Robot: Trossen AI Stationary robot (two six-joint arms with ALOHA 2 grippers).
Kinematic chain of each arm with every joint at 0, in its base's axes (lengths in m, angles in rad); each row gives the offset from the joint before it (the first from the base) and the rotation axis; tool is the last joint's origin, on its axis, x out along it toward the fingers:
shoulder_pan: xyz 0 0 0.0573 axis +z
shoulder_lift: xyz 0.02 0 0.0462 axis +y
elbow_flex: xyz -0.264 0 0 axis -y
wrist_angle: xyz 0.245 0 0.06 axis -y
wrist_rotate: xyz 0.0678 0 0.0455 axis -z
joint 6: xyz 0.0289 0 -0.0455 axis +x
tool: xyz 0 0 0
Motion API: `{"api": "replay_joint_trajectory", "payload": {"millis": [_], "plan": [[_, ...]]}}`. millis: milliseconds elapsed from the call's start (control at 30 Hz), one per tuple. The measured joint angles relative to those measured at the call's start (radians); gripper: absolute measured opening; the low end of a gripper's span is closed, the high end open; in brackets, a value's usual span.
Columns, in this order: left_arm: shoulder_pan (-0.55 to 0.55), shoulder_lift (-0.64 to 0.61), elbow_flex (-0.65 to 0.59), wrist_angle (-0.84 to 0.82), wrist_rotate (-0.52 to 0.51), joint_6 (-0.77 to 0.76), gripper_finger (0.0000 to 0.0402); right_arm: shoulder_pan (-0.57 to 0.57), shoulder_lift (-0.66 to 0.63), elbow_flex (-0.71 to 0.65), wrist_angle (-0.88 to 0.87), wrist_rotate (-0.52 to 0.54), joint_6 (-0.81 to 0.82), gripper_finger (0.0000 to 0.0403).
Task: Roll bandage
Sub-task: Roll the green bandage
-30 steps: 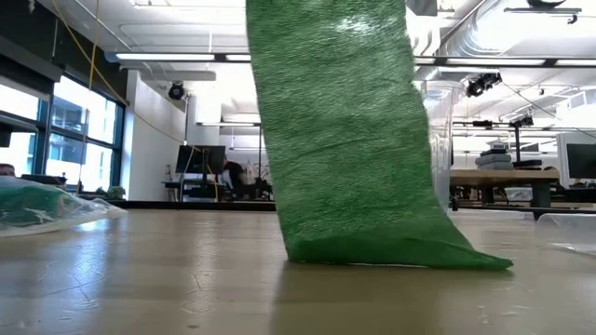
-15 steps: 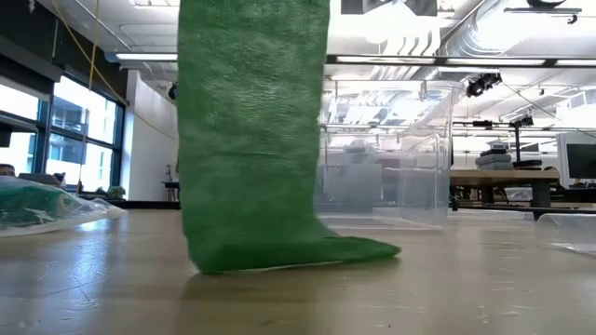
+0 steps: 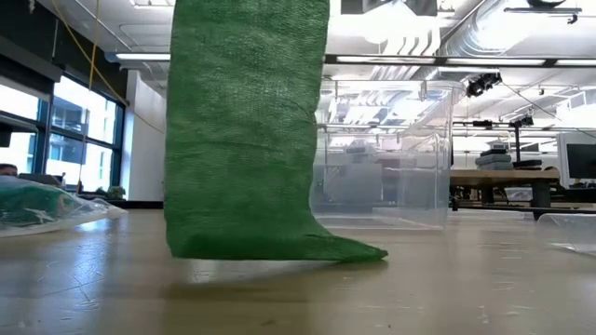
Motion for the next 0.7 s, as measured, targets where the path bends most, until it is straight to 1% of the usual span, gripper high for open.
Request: {"api": "replay_joint_trajectory", "payload": {"millis": [100, 200, 267, 300, 400, 533, 633, 700], "plan": [[0.0, 0.0, -0.001, 0.018, -0.002, -0.019, 0.0138, -0.001, 0.02, 0.0, 0.007, 0.009, -0.041, 0.0252], [0.0, 0.0, -0.001, 0.024, -0.008, -0.026, 0.0138, 0.0, 0.037, 0.0, 0.017, 0.08, -0.075, 0.0249], [0.001, 0.0, -0.001, 0.025, -0.013, -0.05, 0.0138, 0.002, 0.041, 0.0, 0.021, 0.123, -0.092, 0.0238], [0.001, 0.0, -0.001, 0.024, -0.014, -0.063, 0.0138, 0.002, 0.041, 0.0, 0.021, 0.129, -0.094, 0.023], [0.001, 0.0, -0.001, 0.027, -0.013, -0.077, 0.0138, 0.002, 0.041, 0.0, 0.022, 0.133, -0.094, 0.0195], [0.001, 0.0, -0.001, 0.028, -0.012, -0.106, 0.0138, 0.002, 0.041, 0.0, 0.022, 0.135, -0.115, 0.013], [0.0, 0.0, -0.001, 0.041, -0.005, -0.2, 0.0145, 0.003, 0.041, 0.0, 0.024, 0.134, -0.169, 0.0083], [0.001, -0.004, -0.001, 0.042, 0.019, -0.269, 0.0159, 0.003, 0.041, 0.0, 0.025, 0.134, -0.222, 0.0062]]}}
